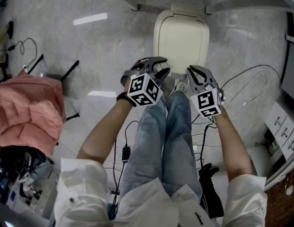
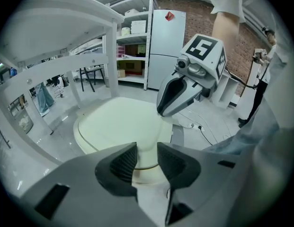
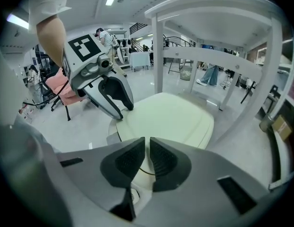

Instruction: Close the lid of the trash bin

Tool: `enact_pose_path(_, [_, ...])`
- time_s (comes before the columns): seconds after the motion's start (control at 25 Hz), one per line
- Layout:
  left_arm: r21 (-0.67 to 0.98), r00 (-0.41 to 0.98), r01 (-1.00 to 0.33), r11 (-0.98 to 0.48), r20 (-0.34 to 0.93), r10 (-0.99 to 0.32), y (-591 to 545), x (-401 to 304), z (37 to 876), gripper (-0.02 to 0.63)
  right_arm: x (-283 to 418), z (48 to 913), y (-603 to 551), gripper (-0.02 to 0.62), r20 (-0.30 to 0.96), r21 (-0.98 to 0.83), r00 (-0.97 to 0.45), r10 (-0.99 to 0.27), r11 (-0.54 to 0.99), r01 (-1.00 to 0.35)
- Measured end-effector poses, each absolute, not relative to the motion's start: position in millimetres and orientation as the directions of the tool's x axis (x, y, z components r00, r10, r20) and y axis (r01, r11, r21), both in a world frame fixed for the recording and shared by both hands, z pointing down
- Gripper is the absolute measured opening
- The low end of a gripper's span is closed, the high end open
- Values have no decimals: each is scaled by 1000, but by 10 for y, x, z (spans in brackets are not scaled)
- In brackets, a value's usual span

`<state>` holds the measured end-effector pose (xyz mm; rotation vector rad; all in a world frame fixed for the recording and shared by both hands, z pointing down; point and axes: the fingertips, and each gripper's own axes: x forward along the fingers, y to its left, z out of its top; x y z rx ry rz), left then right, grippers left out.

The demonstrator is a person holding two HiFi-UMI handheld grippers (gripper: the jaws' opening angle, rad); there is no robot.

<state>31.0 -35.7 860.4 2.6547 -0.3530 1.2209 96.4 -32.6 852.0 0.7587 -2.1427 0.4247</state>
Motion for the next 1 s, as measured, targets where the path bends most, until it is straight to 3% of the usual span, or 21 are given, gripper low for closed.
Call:
enact_pose_path(0.28, [52,613,-324,-945,772,-168,-368,309,8598,136,968,8530,-339,48,786,-56,-486,-381,739,-671])
enact_pose_path(0.4, [31,608,-354,-935,767,-205,-406,336,8553,64,966,8536,-345,48,788,-61,-483,-382,731,-679])
enact_pose_path(1.0, [67,580,-411,-909,789,-204,-200,553,8540,25,968,8526,-346,48,790,-64,-474,-389,716,-695])
